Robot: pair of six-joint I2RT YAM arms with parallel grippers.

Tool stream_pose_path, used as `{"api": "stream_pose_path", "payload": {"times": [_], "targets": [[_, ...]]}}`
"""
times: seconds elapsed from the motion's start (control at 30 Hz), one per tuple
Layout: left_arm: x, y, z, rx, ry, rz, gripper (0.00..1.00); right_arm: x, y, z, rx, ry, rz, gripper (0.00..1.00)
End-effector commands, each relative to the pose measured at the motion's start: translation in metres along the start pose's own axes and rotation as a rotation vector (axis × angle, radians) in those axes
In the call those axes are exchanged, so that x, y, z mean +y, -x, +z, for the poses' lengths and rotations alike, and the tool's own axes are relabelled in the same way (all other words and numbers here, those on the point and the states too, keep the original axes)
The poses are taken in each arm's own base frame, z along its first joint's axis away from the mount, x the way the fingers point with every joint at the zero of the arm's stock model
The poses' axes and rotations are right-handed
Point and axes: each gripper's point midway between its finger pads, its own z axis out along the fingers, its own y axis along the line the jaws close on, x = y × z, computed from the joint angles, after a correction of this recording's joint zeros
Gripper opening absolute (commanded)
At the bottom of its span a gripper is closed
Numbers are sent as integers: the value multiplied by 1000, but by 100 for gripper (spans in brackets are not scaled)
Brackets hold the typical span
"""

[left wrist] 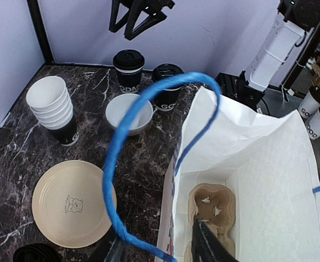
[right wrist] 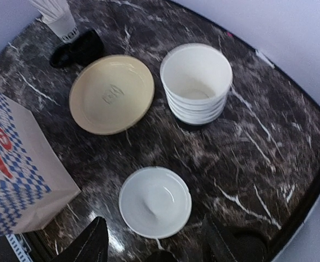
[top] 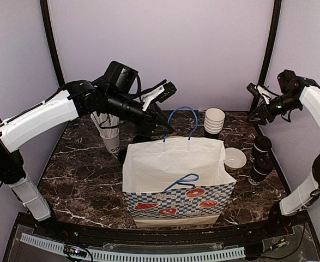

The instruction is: Pack the takeout coffee

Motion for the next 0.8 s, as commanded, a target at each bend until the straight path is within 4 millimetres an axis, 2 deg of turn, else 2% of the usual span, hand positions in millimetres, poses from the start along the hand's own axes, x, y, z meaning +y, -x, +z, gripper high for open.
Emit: {"api": "stream_pose_path", "payload": {"times": [0.0, 0.1, 0.17, 0.27, 0.37, 0.57, 0.77], "targets": [[-26, 10, -17, -49, -113, 14, 35, -17, -45, 2, 143, -123, 75, 57], [-28, 5, -17, -35, -125, 4, 26, -24, -73, -2, 244, -218, 69, 60], [-29, 3, -17, -27, -127, 3, 21, -19, -92, -6, 315, -228, 26, 69], [-28, 1, -18, -19, -117, 19, 9, -5, -124, -8, 414, -208, -39, 84], [-24, -1, -20, -9, -89, 43, 0, 5, -150, -7, 502, -173, -58, 89], [-20, 0, -25, 8, -54, 63, 0, 10, -170, -1, 587, -122, -7, 91], [-17, -1, -34, 21, -11, 71, 0, -1, -179, 1, 632, -162, 21, 91]]}}
